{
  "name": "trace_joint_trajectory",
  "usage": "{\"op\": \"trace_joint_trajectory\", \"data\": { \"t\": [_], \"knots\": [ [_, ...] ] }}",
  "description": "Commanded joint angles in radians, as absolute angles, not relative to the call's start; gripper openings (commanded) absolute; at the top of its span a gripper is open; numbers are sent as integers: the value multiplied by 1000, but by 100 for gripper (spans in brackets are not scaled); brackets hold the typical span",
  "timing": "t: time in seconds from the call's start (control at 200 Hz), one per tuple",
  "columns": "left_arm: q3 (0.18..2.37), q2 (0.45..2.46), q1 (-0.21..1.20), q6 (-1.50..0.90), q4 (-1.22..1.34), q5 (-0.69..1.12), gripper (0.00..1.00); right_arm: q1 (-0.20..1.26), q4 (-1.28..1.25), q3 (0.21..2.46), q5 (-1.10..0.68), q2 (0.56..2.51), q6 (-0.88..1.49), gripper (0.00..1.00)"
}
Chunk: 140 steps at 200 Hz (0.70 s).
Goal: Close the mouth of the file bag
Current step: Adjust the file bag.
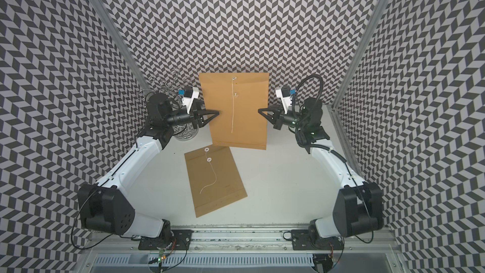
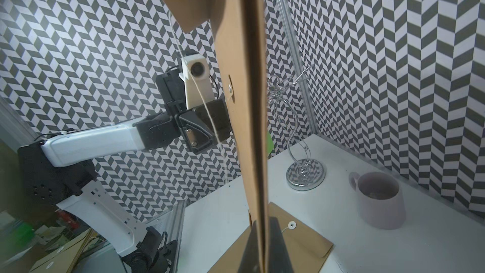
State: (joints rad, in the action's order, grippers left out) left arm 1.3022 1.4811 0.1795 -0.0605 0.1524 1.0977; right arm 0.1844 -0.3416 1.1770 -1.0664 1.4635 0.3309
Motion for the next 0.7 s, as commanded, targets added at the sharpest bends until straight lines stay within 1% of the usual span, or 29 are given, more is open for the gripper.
{"op": "trace_joint_trajectory", "data": {
  "t": [0.0,0.055,0.13,0.285,0.32,0.341,0.371,0.386,0.391,0.396,0.421,0.471,0.521,0.586,0.696],
  "knots": [
    [1361,1497,171,-110,244,1196,50,180,-414,1210,-1109,1472,341,0],
    [1361,1520,170,-143,283,1231,45,180,-443,1210,-1114,1488,369,0],
    [1355,1547,175,-160,306,1265,34,180,-465,1218,-1124,1509,395,0],
    [1338,1571,172,-170,329,1264,14,180,-465,1239,-1138,1538,411,1],
    [1345,1576,170,-178,334,1264,10,181,-463,1241,-1137,1540,413,5],
    [1349,1577,170,-181,335,1264,8,180,-459,1243,-1134,1542,413,9],
    [1354,1577,167,-185,336,1260,5,180,-447,1245,-1128,1542,409,16],
    [1356,1577,166,-188,337,1256,3,179,-440,1247,-1122,1539,407,23],
    [1357,1577,166,-189,337,1255,3,179,-435,1248,-1118,1538,407,27],
    [1357,1577,165,-191,337,1253,3,179,-435,1248,-1118,1538,407,27],
    [1358,1575,162,-202,340,1243,2,179,-420,1251,-1104,1536,404,35],
    [1353,1570,152,-238,358,1215,0,179,-384,1256,-1061,1525,395,44],
    [1331,1562,140,-308,421,1185,0,179,-328,1259,-982,1510,386,49],
    [1300,1548,122,-412,507,1141,0,179,-258,1247,-845,1480,381,51],
    [1309,1524,104,-452,464,1028,0,209,-170,1188,-594,1385,368,52]
  ]
}}
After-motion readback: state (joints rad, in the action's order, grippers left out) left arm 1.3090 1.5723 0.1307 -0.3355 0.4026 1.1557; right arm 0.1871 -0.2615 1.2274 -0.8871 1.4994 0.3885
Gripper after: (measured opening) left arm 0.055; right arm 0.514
